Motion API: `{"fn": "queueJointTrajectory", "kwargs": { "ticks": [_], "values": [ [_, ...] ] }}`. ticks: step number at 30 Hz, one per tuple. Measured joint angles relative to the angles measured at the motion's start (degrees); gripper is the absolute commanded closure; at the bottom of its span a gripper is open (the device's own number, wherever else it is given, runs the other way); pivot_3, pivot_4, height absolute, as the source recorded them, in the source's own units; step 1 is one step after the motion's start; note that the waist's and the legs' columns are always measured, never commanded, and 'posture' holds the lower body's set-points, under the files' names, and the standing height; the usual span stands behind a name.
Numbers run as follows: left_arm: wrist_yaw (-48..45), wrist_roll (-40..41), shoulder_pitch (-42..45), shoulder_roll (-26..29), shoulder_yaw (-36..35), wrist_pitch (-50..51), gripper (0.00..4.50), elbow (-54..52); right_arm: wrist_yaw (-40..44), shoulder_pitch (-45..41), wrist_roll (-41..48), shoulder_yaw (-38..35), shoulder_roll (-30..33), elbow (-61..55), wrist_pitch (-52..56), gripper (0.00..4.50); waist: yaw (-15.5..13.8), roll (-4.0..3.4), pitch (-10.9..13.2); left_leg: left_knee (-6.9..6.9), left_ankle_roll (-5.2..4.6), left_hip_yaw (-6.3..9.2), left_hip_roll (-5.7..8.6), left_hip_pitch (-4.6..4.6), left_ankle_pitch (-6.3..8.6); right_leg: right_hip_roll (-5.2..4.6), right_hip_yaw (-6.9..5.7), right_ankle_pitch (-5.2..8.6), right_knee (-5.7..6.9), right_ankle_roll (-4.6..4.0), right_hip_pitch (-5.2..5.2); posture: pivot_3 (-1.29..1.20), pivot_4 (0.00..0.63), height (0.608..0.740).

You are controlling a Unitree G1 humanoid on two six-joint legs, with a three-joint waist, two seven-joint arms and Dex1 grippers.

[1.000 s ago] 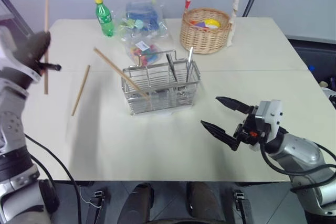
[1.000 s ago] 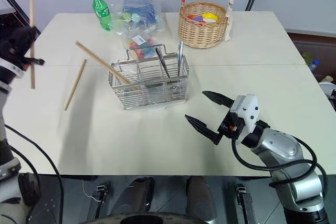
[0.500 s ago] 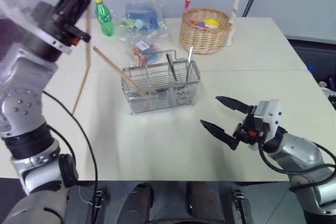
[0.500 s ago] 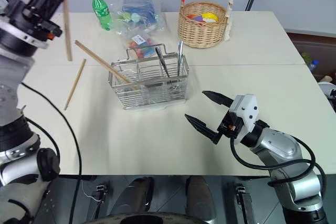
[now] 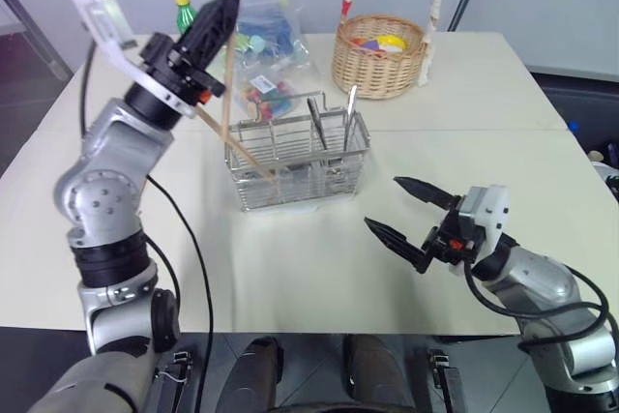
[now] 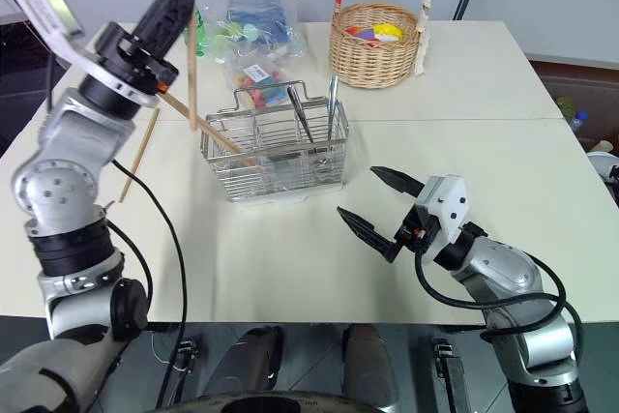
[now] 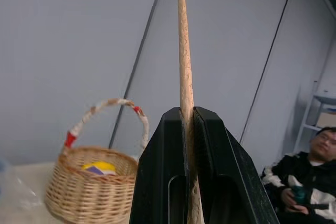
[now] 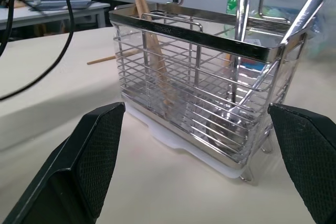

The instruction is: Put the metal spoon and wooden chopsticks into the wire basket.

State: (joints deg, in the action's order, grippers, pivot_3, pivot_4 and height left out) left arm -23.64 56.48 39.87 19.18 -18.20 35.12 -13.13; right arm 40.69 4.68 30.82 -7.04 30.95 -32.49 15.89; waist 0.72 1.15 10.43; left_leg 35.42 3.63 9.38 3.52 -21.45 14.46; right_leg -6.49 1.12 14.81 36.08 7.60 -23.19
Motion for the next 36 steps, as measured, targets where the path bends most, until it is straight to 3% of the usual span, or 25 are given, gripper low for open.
{"fn": "queueJointTrajectory", "kwargs": {
  "ticks": [20,35,36],
  "values": [
    [-4.2,-16.3,-6.0,-2.8,8.4,-10.5,4.44,4.1,-1.9,-1.3,-0.4,0.5,-0.8,0.2,0.0,0.00,-0.1,0.00,0.0,0.01,0.00,0.00,0.00,0.00,0.00,0.00,0.00,0.00,-0.01,0.00,0.01,0.00,0.150,0.740],
    [-6.5,-18.5,-5.6,-4.9,8.4,-12.9,4.44,6.4,-3.1,-1.4,-0.8,1.2,-1.5,0.2,0.0,0.00,-0.1,0.00,0.0,0.01,0.00,0.00,0.00,0.00,0.00,0.00,0.00,0.00,0.00,0.00,0.01,0.00,0.150,0.740],
    [-6.7,-18.5,-5.6,-5.0,8.4,-13.0,4.10,6.5,-3.1,-1.4,-0.8,1.2,-1.6,0.2,0.0,0.00,-0.1,0.00,0.0,0.01,0.00,0.00,0.00,0.00,0.00,0.00,0.00,0.00,-0.01,0.00,0.01,0.00,0.150,0.740]
  ]
}}
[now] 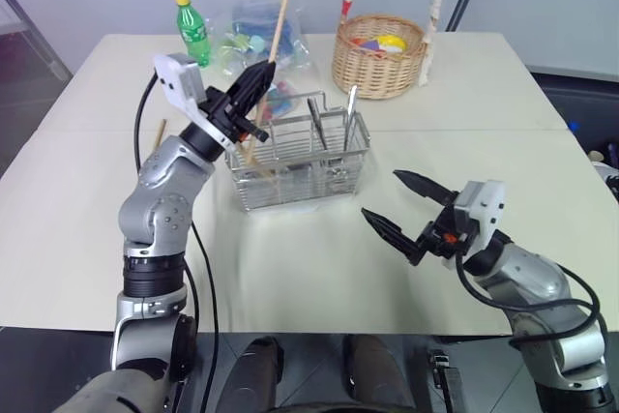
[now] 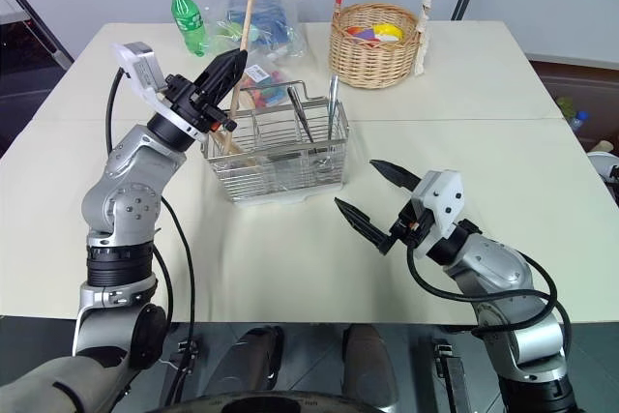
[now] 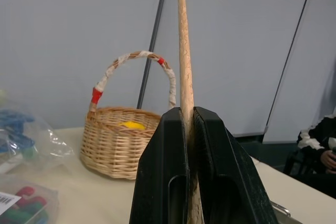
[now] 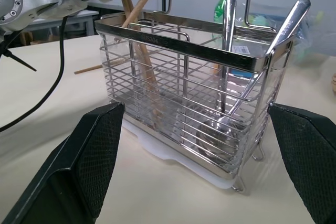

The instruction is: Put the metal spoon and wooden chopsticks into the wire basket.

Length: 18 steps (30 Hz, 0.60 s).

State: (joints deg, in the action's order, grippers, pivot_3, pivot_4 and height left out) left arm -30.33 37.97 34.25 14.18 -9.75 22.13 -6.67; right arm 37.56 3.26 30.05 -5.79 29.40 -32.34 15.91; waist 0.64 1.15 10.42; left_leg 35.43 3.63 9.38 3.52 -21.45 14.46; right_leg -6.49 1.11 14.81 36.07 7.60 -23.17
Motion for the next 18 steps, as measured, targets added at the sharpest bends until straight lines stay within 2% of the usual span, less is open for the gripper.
{"fn": "queueJointTrajectory", "kwargs": {
  "ticks": [2,8,9,18],
  "values": [
    [-0.1,0.0,0.0,-0.2,0.0,0.0,3.41,0.0,-0.1,0.0,0.0,0.0,-0.1,0.0,0.0,0.00,0.0,0.00,0.0,0.00,0.00,0.00,0.00,0.00,0.00,0.00,0.00,0.00,0.00,0.00,0.00,0.00,0.150,0.740],
    [-0.3,-0.1,0.0,-0.3,0.0,0.0,0.37,0.0,-0.1,0.0,0.0,0.0,-0.2,0.0,0.0,0.00,0.0,0.00,0.0,0.00,0.00,0.00,0.00,0.00,0.00,0.00,0.00,0.00,0.00,0.00,0.00,0.00,0.150,0.740],
    [-0.4,-0.1,0.0,-0.2,0.0,0.1,0.04,0.0,-0.1,0.0,0.0,0.0,-0.2,0.0,0.0,0.00,0.0,0.00,0.0,0.00,0.00,0.00,0.00,0.00,0.00,0.00,0.00,0.00,0.00,0.00,0.00,0.00,0.150,0.740],
    [0.4,1.0,1.6,0.7,-0.4,1.8,0.04,-0.1,0.0,-0.9,-0.6,1.2,-1.0,0.6,0.0,0.00,0.0,0.00,0.0,0.00,0.00,0.01,0.00,0.00,0.00,0.00,0.00,0.00,0.00,0.00,0.00,0.00,0.150,0.740]
  ]
}}
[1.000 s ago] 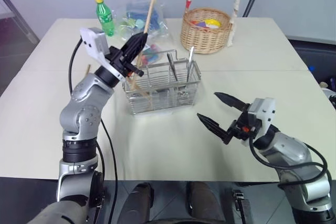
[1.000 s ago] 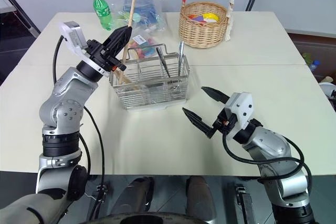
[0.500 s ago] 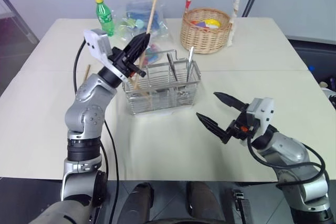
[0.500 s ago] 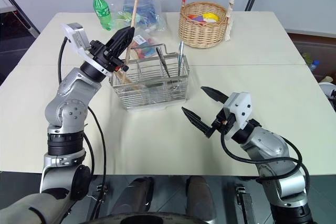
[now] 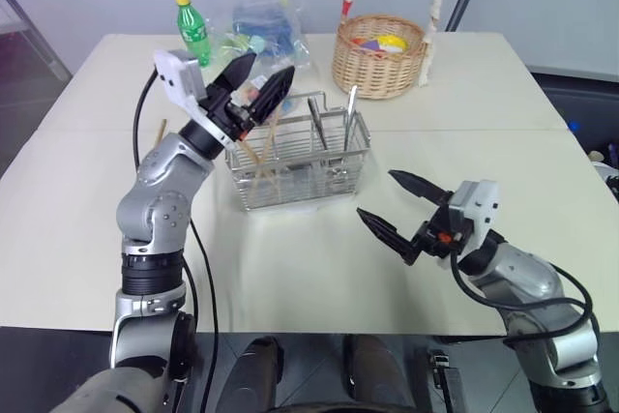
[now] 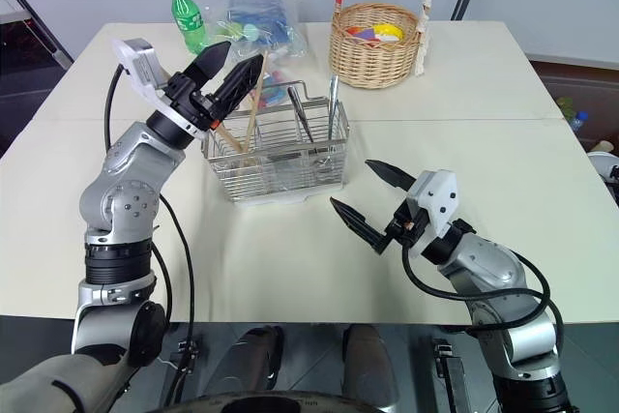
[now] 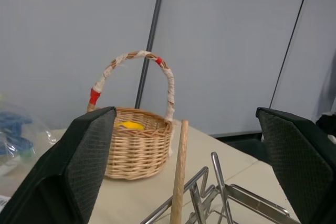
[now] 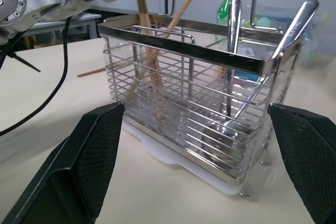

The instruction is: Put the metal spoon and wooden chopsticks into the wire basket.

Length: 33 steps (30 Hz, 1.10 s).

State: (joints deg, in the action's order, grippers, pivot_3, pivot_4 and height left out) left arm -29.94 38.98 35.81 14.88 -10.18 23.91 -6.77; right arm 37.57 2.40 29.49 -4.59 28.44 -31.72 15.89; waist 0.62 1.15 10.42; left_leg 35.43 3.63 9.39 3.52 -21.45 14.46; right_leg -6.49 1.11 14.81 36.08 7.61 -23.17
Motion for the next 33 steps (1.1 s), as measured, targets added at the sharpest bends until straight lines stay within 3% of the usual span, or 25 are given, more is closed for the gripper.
{"fn": "queueJointTrajectory", "kwargs": {
  "ticks": [5,10,18,27,33],
  "values": [
    [-0.1,4.8,2.2,2.1,-1.3,3.8,0.04,-3.0,0.9,-0.4,0.0,0.0,0.0,0.6,0.0,0.00,0.2,0.00,0.0,0.00,0.00,0.00,0.00,0.01,0.00,0.00,0.00,0.00,0.01,0.00,0.00,0.00,0.150,0.740],
    [-1.7,8.6,2.4,8.9,-3.0,8.3,0.04,-6.1,3.0,-0.6,0.5,-0.4,2.0,0.6,0.0,0.00,0.1,-0.01,0.0,0.00,0.00,0.00,-0.01,0.02,0.00,0.01,0.00,0.00,0.03,0.00,-0.01,0.00,0.150,0.740],
    [7.3,10.2,9.7,14.1,-12.1,9.3,0.04,-3.0,5.4,-0.5,4.0,-2.7,6.4,-2.4,2.1,0.00,0.2,-0.02,0.0,0.04,0.00,0.00,0.00,0.01,0.00,0.01,0.01,0.00,0.02,0.01,0.00,0.00,0.150,0.740],
    [15.8,3.9,0.3,19.4,-17.0,9.2,0.04,-1.9,7.4,1.5,9.1,-5.7,10.6,-6.2,5.1,0.00,-0.1,0.03,0.0,0.13,0.00,0.01,0.00,-0.02,0.00,0.01,0.01,-0.01,0.01,0.01,0.04,0.00,0.150,0.740],
    [24.5,-5.2,-6.7,21.7,-19.5,9.6,0.04,3.0,8.2,1.3,11.4,-7.4,13.1,-6.7,6.5,0.00,0.0,0.06,0.0,0.12,-0.01,0.02,-0.03,0.00,0.00,0.03,0.00,-0.01,0.05,0.01,0.02,0.00,0.150,0.740]
  ]
}}
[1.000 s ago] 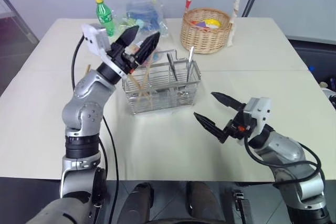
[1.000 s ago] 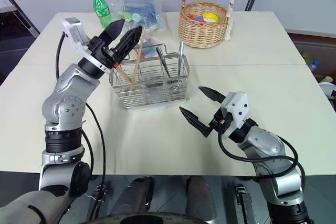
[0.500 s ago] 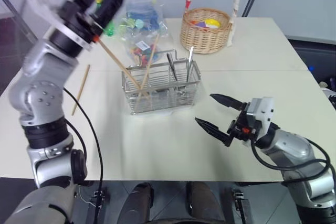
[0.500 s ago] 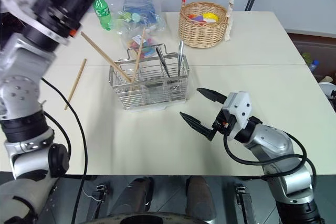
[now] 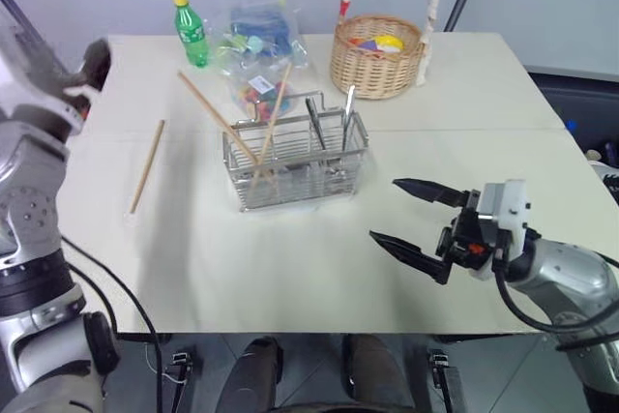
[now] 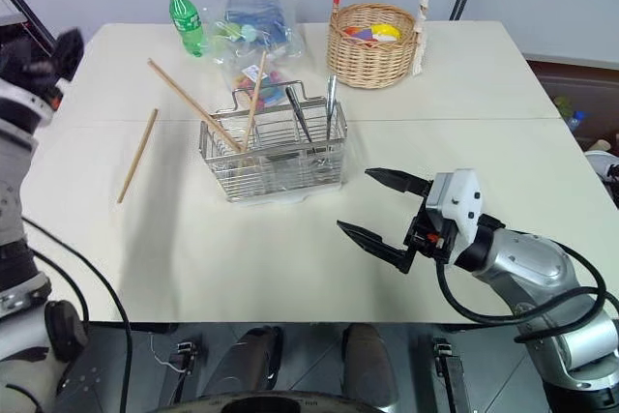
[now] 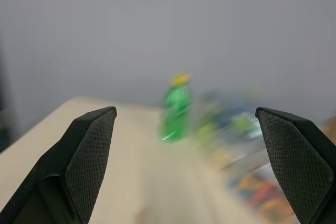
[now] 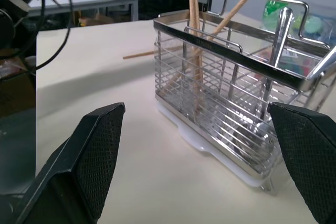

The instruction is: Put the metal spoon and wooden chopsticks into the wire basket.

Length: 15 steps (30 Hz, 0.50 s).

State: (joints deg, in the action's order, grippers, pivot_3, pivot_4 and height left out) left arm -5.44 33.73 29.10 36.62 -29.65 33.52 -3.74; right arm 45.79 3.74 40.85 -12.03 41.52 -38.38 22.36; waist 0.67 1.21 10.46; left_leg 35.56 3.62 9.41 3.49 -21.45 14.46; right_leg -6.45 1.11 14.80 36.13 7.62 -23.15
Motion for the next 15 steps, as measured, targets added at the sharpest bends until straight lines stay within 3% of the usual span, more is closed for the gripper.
{"fn": "queueJointTrajectory", "kwargs": {
  "ticks": [7,15],
  "values": [
    [1.6,-7.3,-4.7,0.4,3.8,3.0,0.04,5.0,-0.8,-2.8,1.7,-0.1,0.6,-0.9,1.8,0.00,-0.2,0.02,0.0,0.02,0.00,0.01,0.02,-0.03,0.00,-0.02,0.00,0.00,-0.02,0.00,0.01,0.00,0.150,0.740],
    [-0.7,-12.0,-2.8,-3.5,9.8,2.1,0.04,14.8,-3.0,-3.6,1.8,-0.1,0.4,-0.9,2.7,0.00,-0.2,0.04,0.0,0.02,0.00,0.01,0.02,-0.04,0.00,-0.02,-0.01,-0.01,-0.01,0.00,0.00,0.00,0.150,0.740]
  ]
}}
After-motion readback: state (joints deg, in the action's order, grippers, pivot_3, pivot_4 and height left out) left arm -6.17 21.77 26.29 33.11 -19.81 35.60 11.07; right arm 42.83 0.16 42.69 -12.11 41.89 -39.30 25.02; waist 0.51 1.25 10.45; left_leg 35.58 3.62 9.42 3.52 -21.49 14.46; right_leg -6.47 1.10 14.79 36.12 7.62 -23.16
